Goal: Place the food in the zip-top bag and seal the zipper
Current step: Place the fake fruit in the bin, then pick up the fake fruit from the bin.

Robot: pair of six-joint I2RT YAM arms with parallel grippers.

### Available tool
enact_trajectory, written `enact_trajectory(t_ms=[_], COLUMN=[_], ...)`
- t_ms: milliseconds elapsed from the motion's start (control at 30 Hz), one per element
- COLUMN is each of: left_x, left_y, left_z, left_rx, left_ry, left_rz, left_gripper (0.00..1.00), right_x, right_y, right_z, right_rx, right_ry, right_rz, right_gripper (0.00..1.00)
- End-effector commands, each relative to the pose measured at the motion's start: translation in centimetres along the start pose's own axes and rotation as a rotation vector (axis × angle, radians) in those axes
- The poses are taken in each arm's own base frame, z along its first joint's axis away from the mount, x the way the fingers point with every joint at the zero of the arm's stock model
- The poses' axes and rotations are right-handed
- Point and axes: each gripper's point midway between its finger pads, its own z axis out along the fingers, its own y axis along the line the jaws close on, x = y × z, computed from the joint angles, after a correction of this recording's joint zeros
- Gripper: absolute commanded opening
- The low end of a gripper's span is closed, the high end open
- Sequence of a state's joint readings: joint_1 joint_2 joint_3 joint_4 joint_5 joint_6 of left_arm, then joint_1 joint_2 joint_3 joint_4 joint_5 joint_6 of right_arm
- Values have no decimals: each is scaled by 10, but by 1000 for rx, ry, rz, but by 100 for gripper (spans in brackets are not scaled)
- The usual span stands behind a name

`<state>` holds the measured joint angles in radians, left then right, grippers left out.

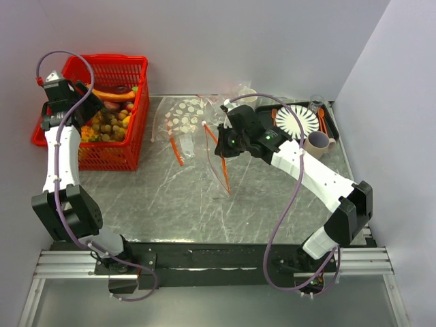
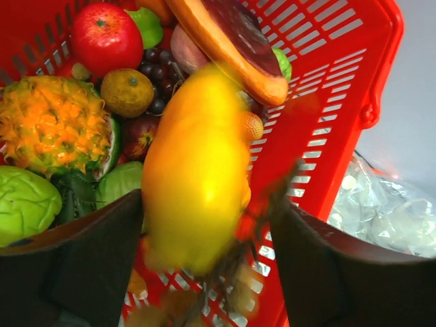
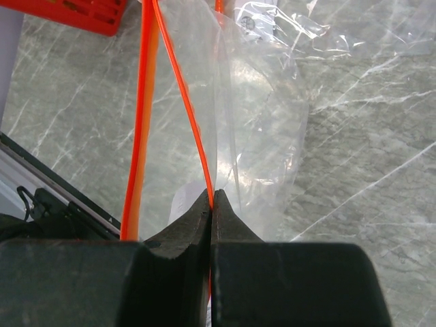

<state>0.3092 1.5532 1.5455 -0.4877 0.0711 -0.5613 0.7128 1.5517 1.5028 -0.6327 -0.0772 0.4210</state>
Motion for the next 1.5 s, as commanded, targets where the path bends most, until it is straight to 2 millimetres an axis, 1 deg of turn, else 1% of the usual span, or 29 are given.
enact_trajectory(t_ms=[0,33,67,133,167,200,233,267,367,400,500,533,567,600,767,800,867,900,1000,1067,1133,1167,1233,1300,1400,1433,1467], left_x=[-21,-22,-23,-25,-27,-29,-31,-33,-36,-37,-32,-26,-25,-19,0,6,10,16,25,29,38,38,46,48,47,45,41], left_y=[-19,-19,-19,-18,-18,-15,-15,-15,-14,-14,-12,-9,-9,-6,-9,-9,-11,-13,-16,-16,-14,-14,-11,-8,-9,-9,-11], left_z=[-14,-15,-15,-17,-18,-18,-21,-22,-26,-26,-18,-15,-14,-7,6,10,15,21,32,37,46,47,52,55,53,51,47], left_rx=[70,73,73,66,63,48,43,40,37,35,25,18,16,7,44,46,45,43,40,39,29,24,11,-3,7,4,-1], left_ry=[-44,-47,-53,-59,-66,-78,-88,-95,-108,-109,-77,-48,-39,-14,39,54,63,79,103,115,143,144,166,167,165,158,148], left_rz=[17,20,21,24,28,29,29,32,37,41,60,64,63,63,47,48,49,52,55,48,48,49,54,57,72,80,87], left_gripper=[81,79,74,70,62,56,56,65,83,84,81,79,76,75,68,68,68,67,67,64,63,62,56,48,14,5,1], right_x=[-17,-17,-16,-17,-16,-16,-16,-16,-17,-17,-17,-17,-17,-17,-16,-17,-15,-16,-15,-15,-15,-16,-15,-15,-14,-14,-14], right_y=[0,0,0,0,-1,-1,0,0,0,0,1,1,1,1,1,1,1,2,1,1,2,3,3,5,4,4,4], right_z=[-15,-15,-15,-15,-15,-15,-15,-15,-16,-16,-15,-16,-16,-16,-15,-16,-16,-16,-15,-16,-17,-17,-16,-16,-15,-16,-16], right_rx=[-3,-2,-4,-5,-2,-2,-3,-5,-4,-4,-4,-5,-5,-7,-7,-10,-12,-12,-12,-13,-18,-21,-24,-31,-31,-30,-31], right_ry=[-76,-76,-75,-77,-75,-75,-76,-77,-79,-79,-75,-77,-77,-79,-74,-77,-73,-75,-71,-73,-77,-78,-74,-76,-72,-71,-74], right_rz=[-14,-16,-14,-14,-13,-12,-12,-13,-10,-12,-13,-11,-11,-11,-10,-11,-10,-10,-10,-9,-10,-9,-11,-13,-13,-12,-12], right_gripper=[3,3,3,3,3,3,3,3,3,3,3,3,3,3,3,3,3,3,3,3,3,3,3,3,3,3,3])
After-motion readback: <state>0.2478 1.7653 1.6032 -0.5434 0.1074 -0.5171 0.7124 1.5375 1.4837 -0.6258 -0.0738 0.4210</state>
